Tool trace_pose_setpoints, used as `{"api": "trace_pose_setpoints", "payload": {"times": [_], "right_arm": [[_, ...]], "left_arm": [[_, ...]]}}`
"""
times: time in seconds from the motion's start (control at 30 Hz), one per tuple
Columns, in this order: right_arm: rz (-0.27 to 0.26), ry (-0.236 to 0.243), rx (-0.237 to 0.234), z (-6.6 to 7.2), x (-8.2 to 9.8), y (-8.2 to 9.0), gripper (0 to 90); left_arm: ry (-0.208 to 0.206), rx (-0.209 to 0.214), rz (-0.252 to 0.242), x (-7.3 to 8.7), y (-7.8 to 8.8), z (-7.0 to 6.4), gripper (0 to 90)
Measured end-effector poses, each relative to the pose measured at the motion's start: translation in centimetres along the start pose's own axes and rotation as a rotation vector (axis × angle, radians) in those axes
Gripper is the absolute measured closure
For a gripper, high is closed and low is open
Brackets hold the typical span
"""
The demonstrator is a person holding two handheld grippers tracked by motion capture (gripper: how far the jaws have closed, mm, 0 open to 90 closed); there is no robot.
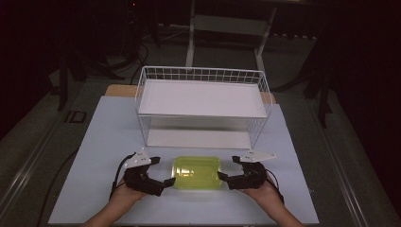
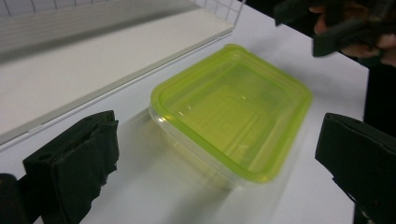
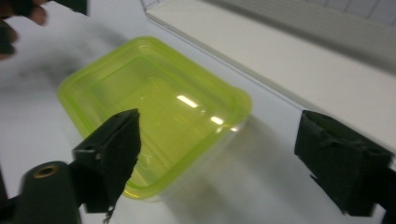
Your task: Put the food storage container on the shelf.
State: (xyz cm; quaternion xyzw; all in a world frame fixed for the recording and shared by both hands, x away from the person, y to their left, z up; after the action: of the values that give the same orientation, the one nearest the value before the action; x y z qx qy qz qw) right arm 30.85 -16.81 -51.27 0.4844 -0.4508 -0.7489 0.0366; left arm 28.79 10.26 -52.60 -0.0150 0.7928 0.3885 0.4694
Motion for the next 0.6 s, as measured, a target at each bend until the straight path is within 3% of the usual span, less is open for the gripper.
{"api": "trace_pose_setpoints", "payload": {"times": [0.07,0.13,0.17,0.27,0.43,0.53,0.6], "right_arm": [[0.016,-0.023,-0.03,0.1,0.0,-0.6,24.7],[0.021,-0.006,0.012,0.1,0.1,-1.1,29.3],[0.025,0.01,0.023,0.2,0.2,-1.3,31.7],[0.068,0.018,0.061,0.2,0.5,-1.9,36.4],[0.123,-0.061,0.01,0.2,0.9,-2.8,41.6],[0.139,-0.086,0.0,0.2,1.1,-3.1,45.3],[0.141,-0.105,-0.012,0.2,1.1,-3.1,48.0]], "left_arm": [[0.049,0.008,0.012,-0.1,-0.6,0.4,15.3],[0.084,-0.007,0.048,0.0,-1.1,0.7,16.3],[0.105,-0.017,0.06,0.0,-1.4,0.9,21.5],[0.131,-0.014,0.082,0.2,-1.9,1.1,26.6],[0.175,0.003,0.12,0.7,-2.7,1.1,41.4],[0.181,0.043,0.148,1.0,-3.1,0.9,50.2],[0.173,0.04,0.156,0.9,-3.1,0.6,54.9]]}}
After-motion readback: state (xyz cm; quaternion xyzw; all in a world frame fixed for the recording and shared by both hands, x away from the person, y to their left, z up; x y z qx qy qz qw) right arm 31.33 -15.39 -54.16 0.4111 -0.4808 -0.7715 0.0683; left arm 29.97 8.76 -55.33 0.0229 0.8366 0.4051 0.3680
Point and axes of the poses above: each handheld gripper's, and its own axes: y roughly backward along the jaws, x roughly out of its underside, z roughly to its left, the point moved 6 cm from there along -y, roughly forward along the jaws, and after that the axes turned 9 degrees about z, right-handed, at the moved point
